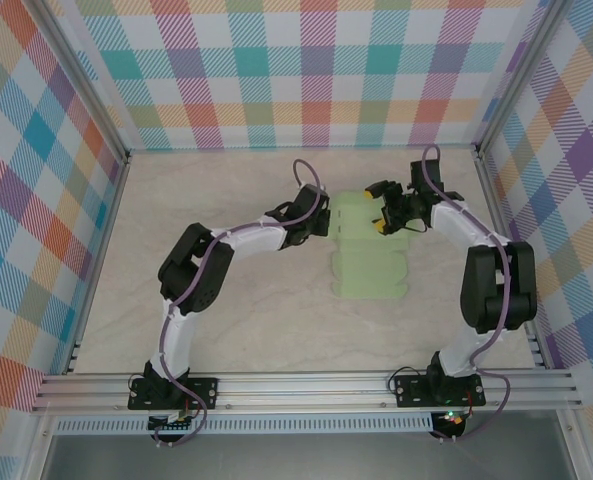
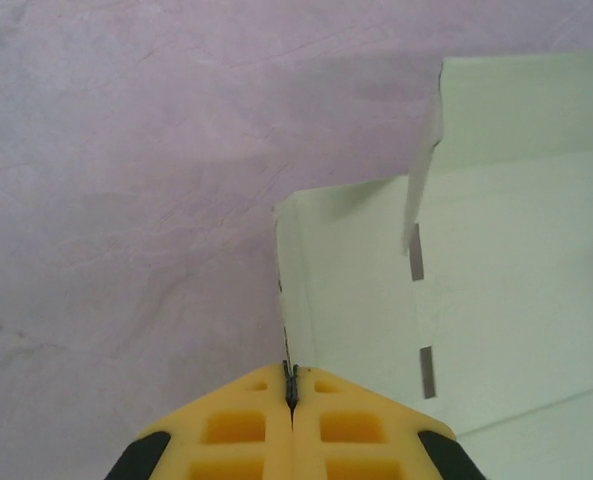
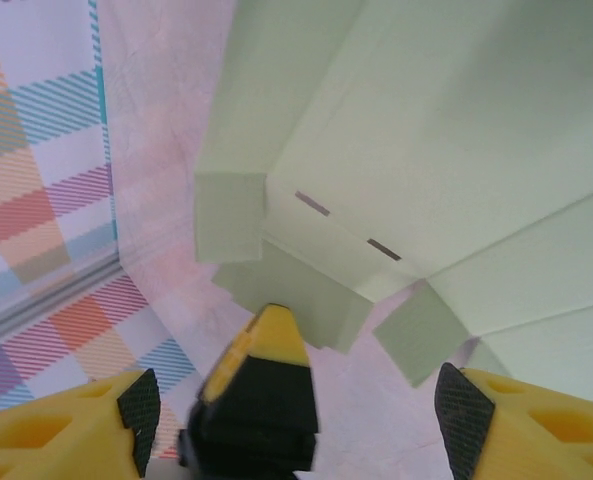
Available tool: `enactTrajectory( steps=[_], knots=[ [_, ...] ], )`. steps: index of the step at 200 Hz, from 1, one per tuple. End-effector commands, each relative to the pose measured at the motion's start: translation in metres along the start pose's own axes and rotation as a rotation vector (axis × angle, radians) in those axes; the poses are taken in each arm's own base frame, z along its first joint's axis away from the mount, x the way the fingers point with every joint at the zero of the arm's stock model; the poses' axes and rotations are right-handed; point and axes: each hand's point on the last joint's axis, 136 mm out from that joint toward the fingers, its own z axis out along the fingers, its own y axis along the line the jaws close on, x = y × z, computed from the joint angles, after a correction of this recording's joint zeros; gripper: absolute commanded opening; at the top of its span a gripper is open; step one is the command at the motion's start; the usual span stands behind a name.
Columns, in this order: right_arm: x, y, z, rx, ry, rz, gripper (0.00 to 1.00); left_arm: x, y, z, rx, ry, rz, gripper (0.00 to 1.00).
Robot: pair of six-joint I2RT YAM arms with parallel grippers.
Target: Fold the paper box
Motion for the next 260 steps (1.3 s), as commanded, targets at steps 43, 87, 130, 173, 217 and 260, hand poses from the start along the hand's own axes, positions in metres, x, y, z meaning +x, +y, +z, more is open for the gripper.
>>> enactTrajectory(
  steps=[43,87,130,173,217,260],
  knots=[
    [-0.005,0.042,0.012,-0.028,-0.01,0.268,0.77,-0.042,-0.011,-0.051,0.084,-0.342,0.085,0.0],
    [0.004,0.037,0.032,0.044,-0.015,0.369,0.76,-0.047,-0.021,-0.063,0.112,-0.429,0.127,0.0],
    [-0.002,0.033,0.033,0.076,-0.079,0.37,0.55,-0.048,-0.02,-0.071,0.117,-0.47,0.118,0.0],
    [-0.008,0.03,0.04,0.098,-0.092,0.353,0.46,-0.046,-0.023,-0.075,0.152,-0.497,0.13,0.0],
    [-0.007,0.047,0.035,0.04,-0.087,0.315,0.55,-0.042,-0.024,-0.075,0.162,-0.5,0.149,0.0],
    [-0.007,0.066,0.023,0.01,-0.097,0.302,0.59,-0.042,-0.023,-0.075,0.152,-0.503,0.163,0.0]
  ],
)
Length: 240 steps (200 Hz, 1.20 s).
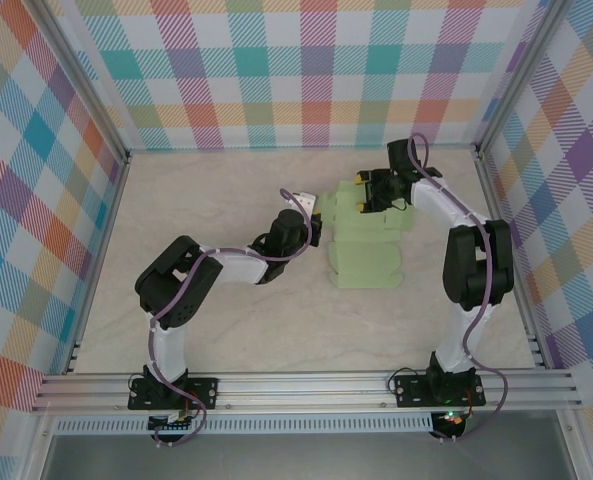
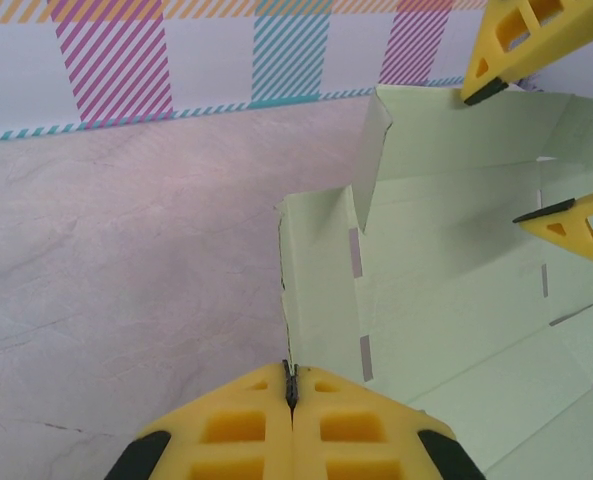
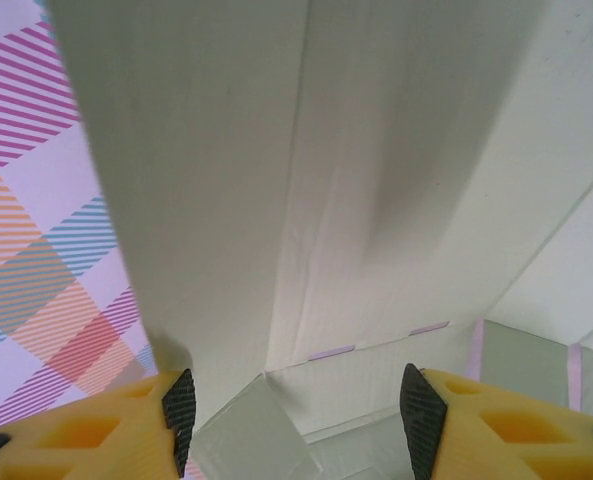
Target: Fold the paper box
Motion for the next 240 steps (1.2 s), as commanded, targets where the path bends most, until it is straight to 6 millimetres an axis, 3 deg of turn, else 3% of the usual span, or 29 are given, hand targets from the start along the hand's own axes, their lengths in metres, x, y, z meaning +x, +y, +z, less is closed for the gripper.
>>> enactTrajectory(
  steps=[1,60,99,136,150,161,175,197,210,240],
  knots=[
    [0.008,0.023,-0.015,-0.048,0.002,-0.018,0.59,-0.027,-0.009,-0.009,0.026,-0.079,0.008,0.0],
    [-0.001,0.014,0.002,-0.009,-0.011,0.023,0.57,-0.027,-0.008,-0.011,0.025,-0.088,0.013,0.0],
    [-0.004,0.006,0.014,0.03,-0.005,0.026,0.48,-0.027,-0.008,-0.012,0.029,-0.094,0.018,0.0],
    [-0.005,0.01,0.015,0.023,-0.005,0.013,0.18,-0.026,-0.007,-0.013,0.022,-0.092,0.023,0.0],
    [-0.005,0.014,0.012,0.016,-0.013,-0.005,0.13,-0.026,-0.007,-0.013,0.023,-0.09,0.024,0.0],
    [-0.004,0.016,0.01,0.008,-0.015,-0.024,0.07,-0.026,-0.008,-0.014,0.033,-0.085,0.023,0.12],
    [-0.002,0.021,0.01,-0.012,-0.004,-0.062,0.04,-0.028,-0.013,-0.017,0.067,-0.082,0.021,0.5],
    [0.007,0.034,0.01,-0.082,0.042,-0.174,0.03,-0.03,-0.011,-0.025,0.115,-0.085,-0.003,0.74],
    [0.014,0.042,0.009,-0.136,0.078,-0.246,0.03,-0.031,-0.003,-0.032,0.118,-0.091,-0.017,0.83],
    [0.038,0.06,0.006,-0.288,0.2,-0.417,0.03,-0.035,0.011,-0.053,0.183,-0.091,-0.005,0.84]
  ],
)
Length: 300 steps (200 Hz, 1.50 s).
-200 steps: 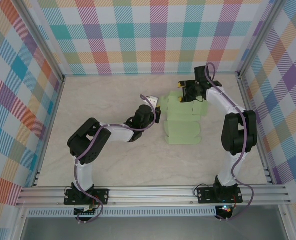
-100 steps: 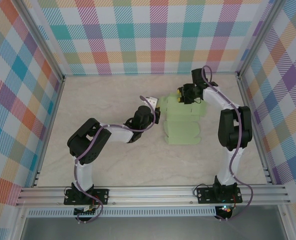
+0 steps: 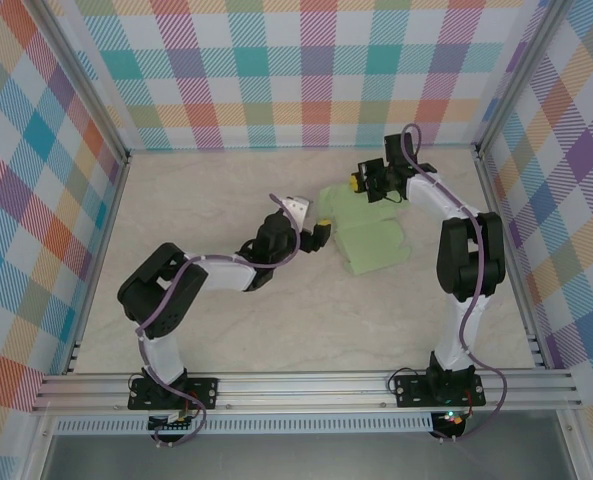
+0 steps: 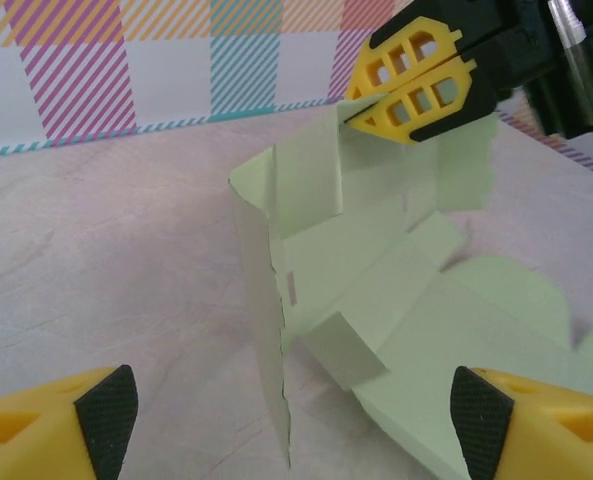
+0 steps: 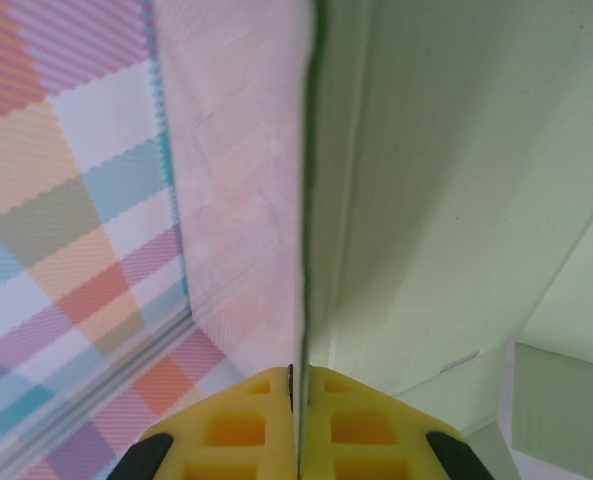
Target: Fold the paper box
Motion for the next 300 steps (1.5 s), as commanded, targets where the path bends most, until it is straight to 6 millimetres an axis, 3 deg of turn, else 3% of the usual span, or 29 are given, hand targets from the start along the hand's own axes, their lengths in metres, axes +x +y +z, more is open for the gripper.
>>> enactTrajectory(
  steps=[1,37,93,198,300],
  knots=[
    [0.025,0.036,-0.01,-0.183,0.113,-0.211,0.03,-0.029,0.005,-0.019,0.079,-0.07,-0.007,0.84],
    [0.041,0.034,-0.01,-0.211,0.205,-0.324,0.03,-0.024,0.024,-0.035,0.115,-0.043,0.04,0.85],
    [0.06,0.014,-0.007,-0.219,0.336,-0.446,0.04,0.01,0.032,-0.017,0.13,0.047,0.178,0.85],
    [0.064,-0.042,0.019,-0.169,0.409,-0.43,0.04,0.029,-0.01,0.022,0.229,0.104,0.185,0.84],
    [0.067,-0.057,0.026,-0.155,0.403,-0.404,0.02,0.043,-0.023,0.028,0.22,0.151,0.19,0.85]
  ],
)
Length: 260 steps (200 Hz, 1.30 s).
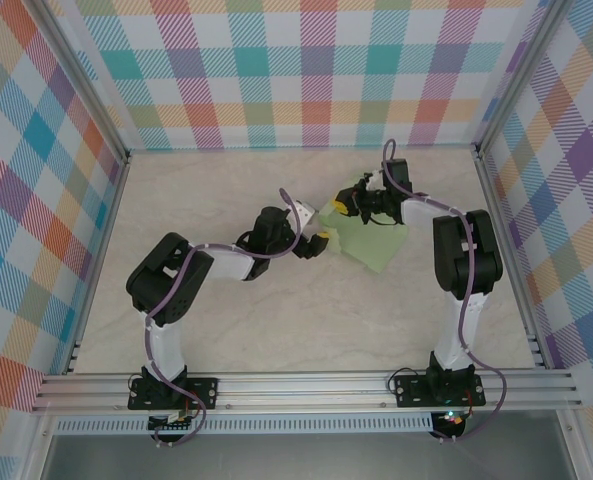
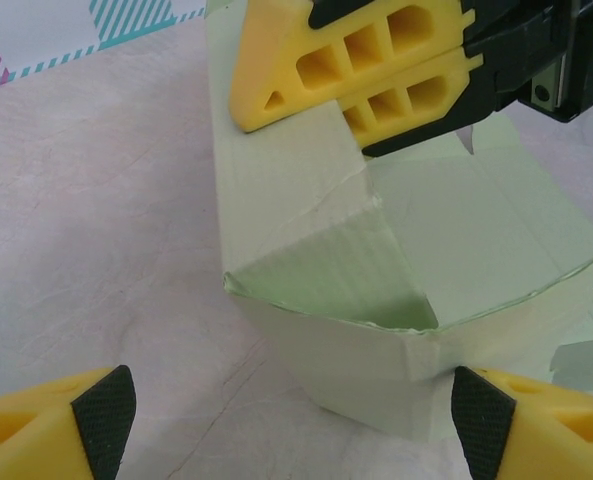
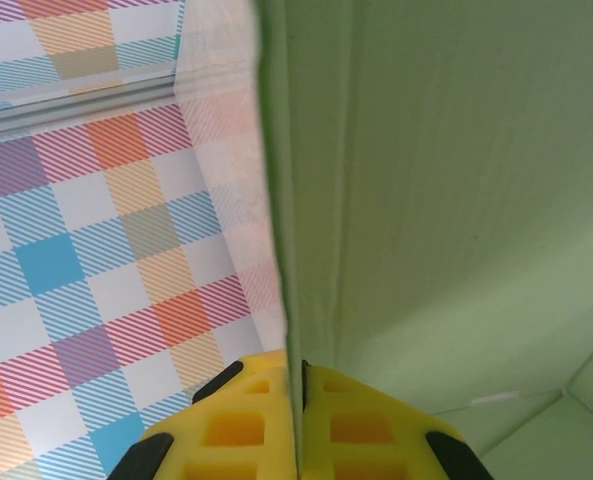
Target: Fold the paper box
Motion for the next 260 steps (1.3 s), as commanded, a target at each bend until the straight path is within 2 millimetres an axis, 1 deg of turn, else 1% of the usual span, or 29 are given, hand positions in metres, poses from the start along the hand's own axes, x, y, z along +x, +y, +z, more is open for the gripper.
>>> enactTrajectory(
  steps=[1,25,46,60,76,88,111,144,164,178,188,192,214,231,260],
  knots=[
    [0.009,-0.01,0.007,0.006,0.019,0.015,0.02,-0.006,-0.01,0.008,0.01,-0.007,0.003,0.85],
    [0.014,-0.014,0.008,0.012,0.014,0.036,0.02,-0.005,-0.014,0.014,0.0,-0.009,-0.011,0.85],
    [0.018,-0.02,0.006,0.019,-0.014,0.068,0.02,-0.006,-0.007,0.013,-0.043,-0.025,-0.03,0.85],
    [0.018,-0.022,0.003,0.008,-0.04,0.061,0.02,-0.003,-0.005,0.013,-0.053,-0.016,-0.032,0.85],
    [0.02,-0.025,0.003,0.0,-0.039,0.06,0.03,0.0,-0.008,0.015,-0.044,0.002,-0.024,0.85],
    [0.021,-0.024,0.004,-0.028,-0.034,0.059,0.02,0.002,-0.011,0.017,-0.04,0.018,-0.019,0.85],
    [0.019,-0.011,0.0,-0.092,-0.065,0.024,0.03,0.001,-0.015,0.018,-0.031,0.025,-0.021,0.84],
    [0.02,0.02,-0.012,-0.164,-0.093,-0.072,0.04,0.002,-0.022,0.015,0.004,0.043,-0.039,0.84],
    [0.021,0.031,-0.018,-0.193,-0.11,-0.102,0.05,0.005,-0.022,0.013,-0.003,0.051,-0.054,0.84],
    [0.022,0.033,-0.02,-0.214,-0.116,-0.114,0.06,0.007,-0.018,0.013,-0.022,0.06,-0.061,0.84],
    [0.024,0.029,-0.019,-0.21,-0.11,-0.097,0.06,0.009,-0.013,0.014,-0.053,0.071,-0.067,0.83],
    [0.023,0.032,-0.02,-0.228,-0.116,-0.111,0.06,0.009,-0.01,0.014,-0.069,0.072,-0.068,0.84],
    [0.026,0.025,-0.02,-0.234,-0.115,-0.099,0.06,0.012,0.006,0.015,-0.159,0.097,-0.065,0.84],
    [0.03,0.017,-0.019,-0.225,-0.111,-0.091,0.06,0.011,0.008,0.016,-0.171,0.099,-0.054,0.83],
    [0.033,0.01,-0.016,-0.22,-0.105,-0.088,0.06,0.009,0.006,0.022,-0.152,0.098,-0.046,0.81]
  ],
)
